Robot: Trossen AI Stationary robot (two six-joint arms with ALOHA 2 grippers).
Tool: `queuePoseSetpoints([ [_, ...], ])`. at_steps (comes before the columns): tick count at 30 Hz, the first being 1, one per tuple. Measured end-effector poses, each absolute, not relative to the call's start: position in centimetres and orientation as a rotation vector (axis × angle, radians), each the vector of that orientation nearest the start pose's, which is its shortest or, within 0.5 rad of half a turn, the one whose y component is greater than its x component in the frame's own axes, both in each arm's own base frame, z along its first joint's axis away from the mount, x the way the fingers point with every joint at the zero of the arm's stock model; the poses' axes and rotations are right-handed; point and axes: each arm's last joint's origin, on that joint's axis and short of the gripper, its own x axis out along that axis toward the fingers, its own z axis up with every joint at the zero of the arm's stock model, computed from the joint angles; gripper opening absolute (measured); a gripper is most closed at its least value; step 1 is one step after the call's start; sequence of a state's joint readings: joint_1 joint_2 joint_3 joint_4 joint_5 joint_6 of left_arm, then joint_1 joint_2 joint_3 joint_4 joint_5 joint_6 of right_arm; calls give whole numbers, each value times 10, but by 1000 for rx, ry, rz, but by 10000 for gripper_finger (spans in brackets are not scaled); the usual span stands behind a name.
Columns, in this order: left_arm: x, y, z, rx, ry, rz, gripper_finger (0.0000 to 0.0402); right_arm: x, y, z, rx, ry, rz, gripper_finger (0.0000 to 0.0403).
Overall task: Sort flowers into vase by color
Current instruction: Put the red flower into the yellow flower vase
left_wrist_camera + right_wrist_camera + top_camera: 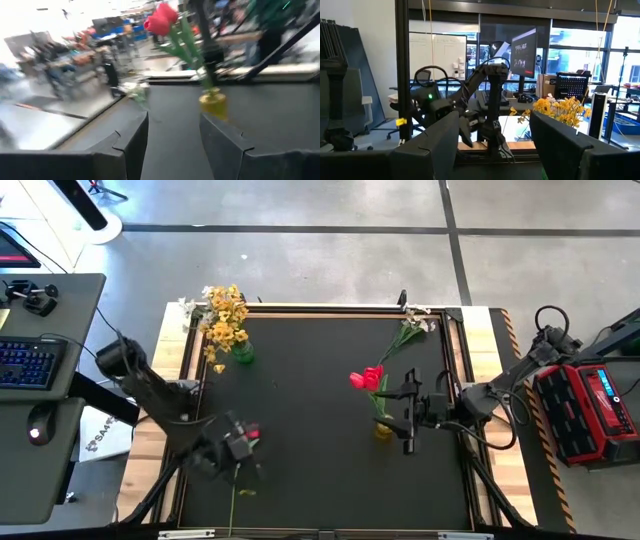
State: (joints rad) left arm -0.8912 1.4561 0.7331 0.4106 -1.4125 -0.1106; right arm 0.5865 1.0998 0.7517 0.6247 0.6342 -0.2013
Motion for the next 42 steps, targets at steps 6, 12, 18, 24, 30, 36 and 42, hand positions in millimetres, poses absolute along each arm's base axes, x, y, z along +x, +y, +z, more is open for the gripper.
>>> queuePoseSetpoints([
  [6,172,-193,238,-91,129,361,163,208,118,337,-51,-221,-71,229],
  [12,161,-157,215,-536,639,299,163,208,118,336,-75,-219,-74,229],
  [18,145,-145,181,-693,1184,577,163,208,118,335,-94,-206,-73,229],
  [24,160,-154,170,-767,1259,516,163,209,118,335,-98,-204,-73,229],
  [30,175,-151,160,-779,1242,534,167,209,118,334,-109,-200,-74,229],
  [36,187,-149,140,-740,1391,512,167,209,118,332,-114,-183,-71,229],
  [42,191,-145,135,-687,1444,479,114,209,118,331,-116,-176,-70,229],
])
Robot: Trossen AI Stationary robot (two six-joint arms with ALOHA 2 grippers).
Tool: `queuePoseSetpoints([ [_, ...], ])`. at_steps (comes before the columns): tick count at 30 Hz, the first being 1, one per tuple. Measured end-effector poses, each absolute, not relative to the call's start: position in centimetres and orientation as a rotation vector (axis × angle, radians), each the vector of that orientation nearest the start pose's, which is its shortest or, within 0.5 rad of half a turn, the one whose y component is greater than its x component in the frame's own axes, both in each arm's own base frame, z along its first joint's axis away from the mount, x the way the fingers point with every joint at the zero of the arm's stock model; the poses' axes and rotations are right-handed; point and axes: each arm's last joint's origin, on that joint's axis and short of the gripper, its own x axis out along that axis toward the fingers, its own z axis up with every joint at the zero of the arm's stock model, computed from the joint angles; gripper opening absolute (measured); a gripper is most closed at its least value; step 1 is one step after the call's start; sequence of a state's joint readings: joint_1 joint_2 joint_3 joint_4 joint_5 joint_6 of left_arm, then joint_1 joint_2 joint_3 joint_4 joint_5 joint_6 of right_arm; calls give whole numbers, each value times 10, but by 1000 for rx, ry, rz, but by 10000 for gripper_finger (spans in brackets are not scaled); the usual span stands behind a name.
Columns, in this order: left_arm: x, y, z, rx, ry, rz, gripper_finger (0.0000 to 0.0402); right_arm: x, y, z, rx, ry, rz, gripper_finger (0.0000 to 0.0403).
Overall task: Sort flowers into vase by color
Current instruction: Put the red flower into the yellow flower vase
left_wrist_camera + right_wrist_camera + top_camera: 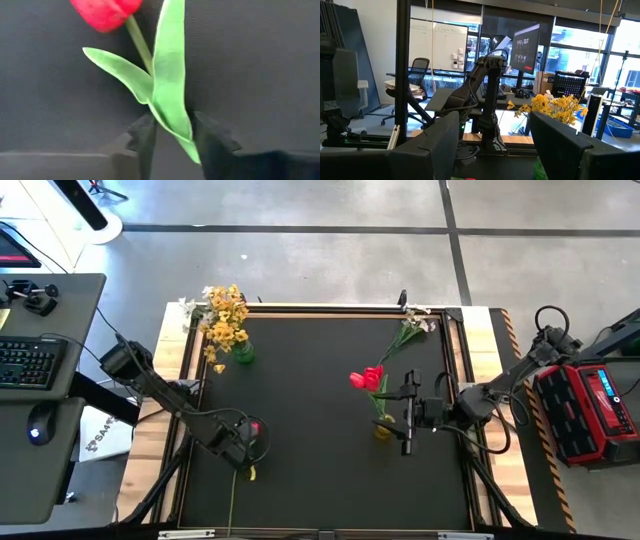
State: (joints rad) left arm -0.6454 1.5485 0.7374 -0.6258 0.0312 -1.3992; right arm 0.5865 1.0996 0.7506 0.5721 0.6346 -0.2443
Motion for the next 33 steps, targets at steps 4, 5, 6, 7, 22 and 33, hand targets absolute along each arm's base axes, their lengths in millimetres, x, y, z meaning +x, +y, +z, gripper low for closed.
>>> queuePoseSetpoints([
  [4,192,-141,141,-619,1375,430,32,209,118,331,-118,-172,-69,229],
  [5,194,-140,144,-590,1313,410,17,209,118,331,-118,-173,-69,229],
  [6,196,-139,149,-564,1263,394,10,209,118,331,-118,-173,-69,229],
  [7,197,-137,153,-529,1210,383,10,209,118,331,-118,-173,-69,229],
  [22,259,-116,242,82,258,105,3,202,138,318,-160,-82,183,229],
  [33,296,-68,280,234,-233,-208,3,226,152,281,-140,83,216,229],
])
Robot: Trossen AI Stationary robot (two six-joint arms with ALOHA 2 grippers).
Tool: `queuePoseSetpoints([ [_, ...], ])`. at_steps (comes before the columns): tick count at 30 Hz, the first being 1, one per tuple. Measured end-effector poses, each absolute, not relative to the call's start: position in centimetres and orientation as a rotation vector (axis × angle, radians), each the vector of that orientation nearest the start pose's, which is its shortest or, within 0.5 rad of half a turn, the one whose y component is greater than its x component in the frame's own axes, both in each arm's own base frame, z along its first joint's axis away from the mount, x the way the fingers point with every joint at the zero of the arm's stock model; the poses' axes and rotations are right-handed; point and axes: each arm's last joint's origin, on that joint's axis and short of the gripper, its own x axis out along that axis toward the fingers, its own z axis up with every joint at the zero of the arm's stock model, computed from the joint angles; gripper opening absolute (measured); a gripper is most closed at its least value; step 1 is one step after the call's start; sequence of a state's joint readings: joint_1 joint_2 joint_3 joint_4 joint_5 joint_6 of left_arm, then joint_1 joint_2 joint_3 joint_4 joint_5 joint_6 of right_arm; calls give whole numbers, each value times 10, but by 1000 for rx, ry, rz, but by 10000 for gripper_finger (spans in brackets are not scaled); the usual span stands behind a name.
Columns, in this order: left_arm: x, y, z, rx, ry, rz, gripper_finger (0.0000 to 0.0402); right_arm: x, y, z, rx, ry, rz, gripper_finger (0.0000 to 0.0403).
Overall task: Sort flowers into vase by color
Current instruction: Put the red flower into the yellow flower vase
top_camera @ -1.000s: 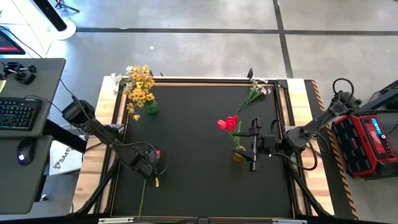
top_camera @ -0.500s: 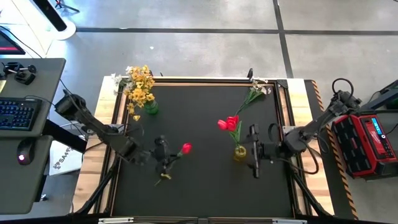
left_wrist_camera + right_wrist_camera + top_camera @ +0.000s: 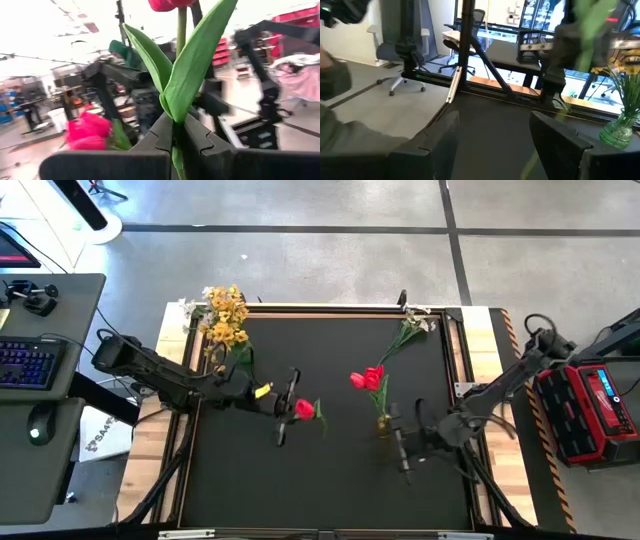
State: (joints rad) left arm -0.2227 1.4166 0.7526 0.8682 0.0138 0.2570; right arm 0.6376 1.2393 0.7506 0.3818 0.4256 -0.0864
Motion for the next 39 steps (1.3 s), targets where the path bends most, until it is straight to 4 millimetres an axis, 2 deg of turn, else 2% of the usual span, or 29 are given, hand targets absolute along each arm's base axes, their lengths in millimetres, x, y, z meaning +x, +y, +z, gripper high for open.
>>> queuePoseSetpoints([
  [2,299,-65,285,243,-244,-192,3,237,152,275,-140,93,189,229],
  [5,302,-68,293,267,-277,-191,3,252,152,277,-126,114,97,229],
  [9,306,-73,301,299,-295,-145,3,268,156,287,-164,132,-51,229],
  [13,309,-80,299,323,-273,-77,3,283,162,300,-192,142,-190,228],
  [18,306,-93,301,351,-282,-86,3,299,165,303,-243,248,-308,196],
  [23,301,-102,303,390,-297,-81,3,311,167,299,-252,322,-303,124],
  [31,301,-102,302,386,-270,-20,3,319,165,291,-278,402,-230,18],
  [33,300,-103,301,370,-249,-3,3,319,163,289,-282,419,-214,6],
  [39,309,-106,308,386,-80,-40,3,325,154,285,-243,484,-68,3],
])
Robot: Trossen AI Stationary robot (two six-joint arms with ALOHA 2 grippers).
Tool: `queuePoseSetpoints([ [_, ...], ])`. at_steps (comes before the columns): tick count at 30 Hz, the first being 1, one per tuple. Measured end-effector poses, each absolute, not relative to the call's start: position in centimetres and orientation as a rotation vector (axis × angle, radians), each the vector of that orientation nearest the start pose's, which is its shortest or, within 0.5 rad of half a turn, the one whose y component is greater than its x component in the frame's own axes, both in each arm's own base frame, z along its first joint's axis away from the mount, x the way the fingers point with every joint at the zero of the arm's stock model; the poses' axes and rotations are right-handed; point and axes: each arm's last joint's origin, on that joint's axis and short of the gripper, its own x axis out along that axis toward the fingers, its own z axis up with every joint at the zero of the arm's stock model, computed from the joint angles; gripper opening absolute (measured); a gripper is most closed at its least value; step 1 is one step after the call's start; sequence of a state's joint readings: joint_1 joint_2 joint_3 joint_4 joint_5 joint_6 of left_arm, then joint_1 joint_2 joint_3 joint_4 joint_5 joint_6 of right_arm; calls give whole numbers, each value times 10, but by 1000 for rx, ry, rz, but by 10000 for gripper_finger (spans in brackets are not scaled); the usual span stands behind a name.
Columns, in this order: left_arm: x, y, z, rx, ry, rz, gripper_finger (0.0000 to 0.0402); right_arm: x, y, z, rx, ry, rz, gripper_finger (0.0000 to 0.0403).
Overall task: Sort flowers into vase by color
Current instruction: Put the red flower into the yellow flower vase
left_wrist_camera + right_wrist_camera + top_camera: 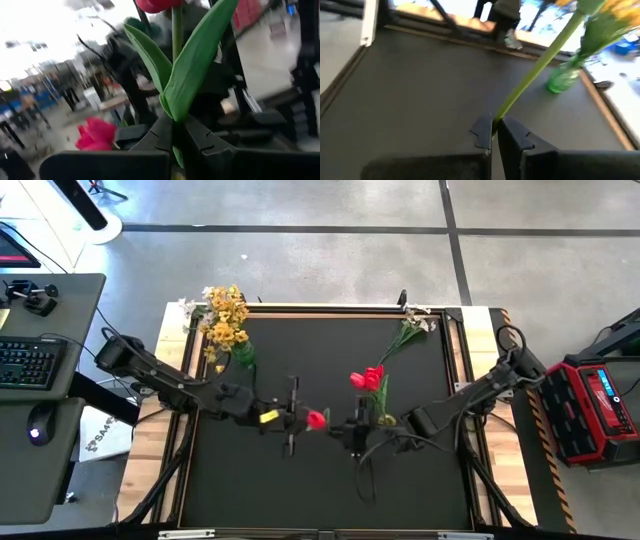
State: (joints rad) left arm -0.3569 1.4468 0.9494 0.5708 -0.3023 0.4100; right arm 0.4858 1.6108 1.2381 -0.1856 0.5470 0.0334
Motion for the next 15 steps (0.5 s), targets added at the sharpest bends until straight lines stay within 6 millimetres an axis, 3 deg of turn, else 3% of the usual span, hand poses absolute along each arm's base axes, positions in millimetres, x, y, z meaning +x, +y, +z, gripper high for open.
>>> queuePoseSetpoints([
  [4,313,-107,317,424,80,-52,3,327,144,279,-176,552,-37,4],
  [10,310,-114,319,466,98,-1,3,329,136,279,-129,550,-127,9],
  [15,307,-120,320,467,91,-13,3,327,135,283,-121,540,-126,61],
])
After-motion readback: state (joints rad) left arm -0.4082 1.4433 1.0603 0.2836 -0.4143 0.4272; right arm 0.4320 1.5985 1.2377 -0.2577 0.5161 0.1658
